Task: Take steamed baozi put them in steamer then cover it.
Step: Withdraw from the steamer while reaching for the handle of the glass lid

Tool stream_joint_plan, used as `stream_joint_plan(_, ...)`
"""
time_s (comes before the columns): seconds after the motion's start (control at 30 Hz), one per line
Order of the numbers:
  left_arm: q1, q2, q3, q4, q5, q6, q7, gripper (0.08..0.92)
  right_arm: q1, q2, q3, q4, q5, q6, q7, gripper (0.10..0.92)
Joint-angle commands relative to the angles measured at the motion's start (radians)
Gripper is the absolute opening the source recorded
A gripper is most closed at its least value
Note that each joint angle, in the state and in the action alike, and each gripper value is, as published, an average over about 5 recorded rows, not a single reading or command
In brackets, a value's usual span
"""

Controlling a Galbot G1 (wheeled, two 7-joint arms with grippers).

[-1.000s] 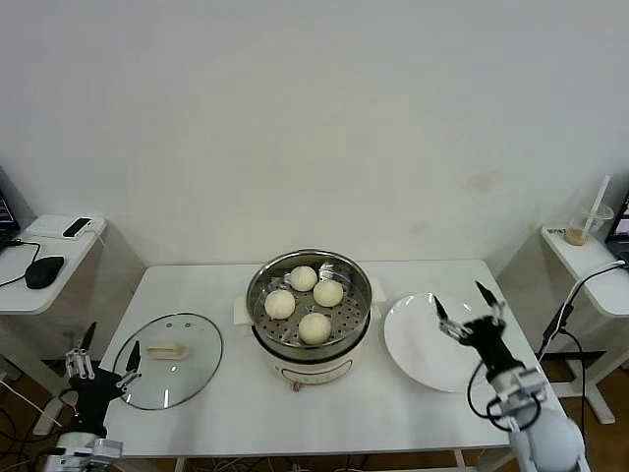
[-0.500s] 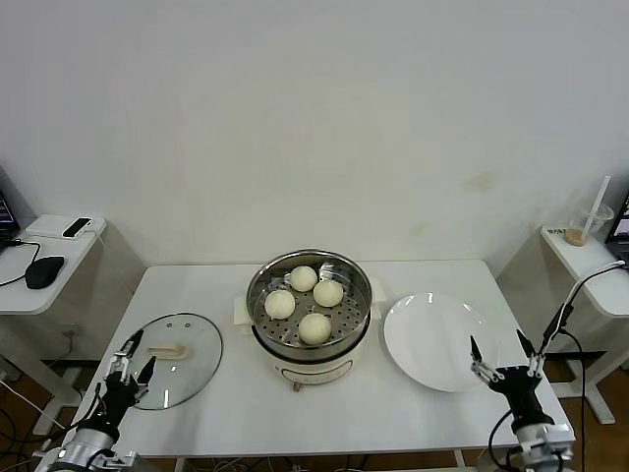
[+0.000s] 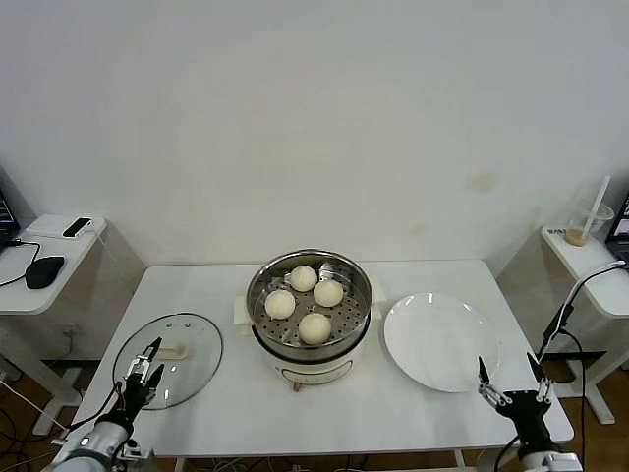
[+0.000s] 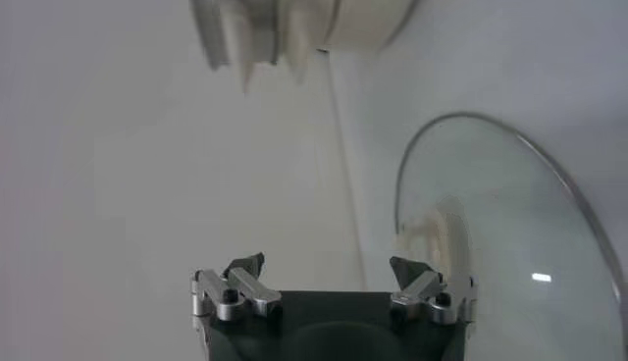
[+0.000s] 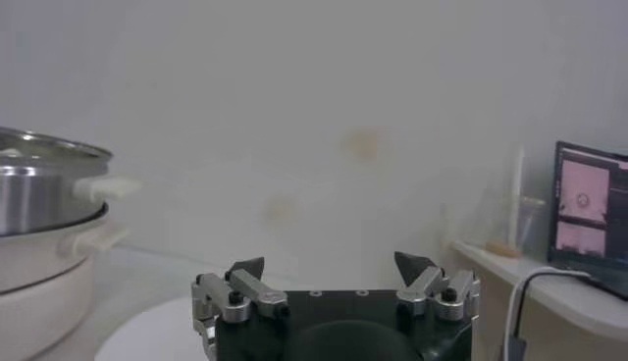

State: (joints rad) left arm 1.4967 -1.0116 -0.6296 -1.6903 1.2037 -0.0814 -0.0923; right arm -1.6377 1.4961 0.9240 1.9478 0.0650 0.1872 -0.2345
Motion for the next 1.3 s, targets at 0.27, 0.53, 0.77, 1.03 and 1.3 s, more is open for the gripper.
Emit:
stream_joint_plan(0.27,-0.212,-0.002,0.086,0.183,0.037,0.007,-0.005,0.823,-0.050,0.045,0.002,0.023,-0.049,0.005,0.004,0.823)
stream_joint_plan(0.53,-0.280,-0.016,0.116,0.262,0.045,0.009,-0.005,0.823,-0.070,0.045,0.022,0.034,-0.064,0.009,0.002,0.823)
stream_joint_plan(0.77,-0.306,-0.017,0.121,0.317,0.044,0.010,-0.008,0.823,-0.075,0.046,0.029,0.032,-0.063,0.012,-0.001,0.823)
stream_joint_plan(1.03,-0.330,-0.023,0.123,0.352,0.023,0.008,-0.013,0.823,-0.071,0.047,0.026,0.027,-0.063,0.012,-0.003,0.823)
stream_joint_plan(1.3,-0.343,-0.033,0.127,0.365,0.003,0.005,-0.032,0.821,-0.068,0.046,0.027,0.021,-0.062,0.013,-0.003,0.823)
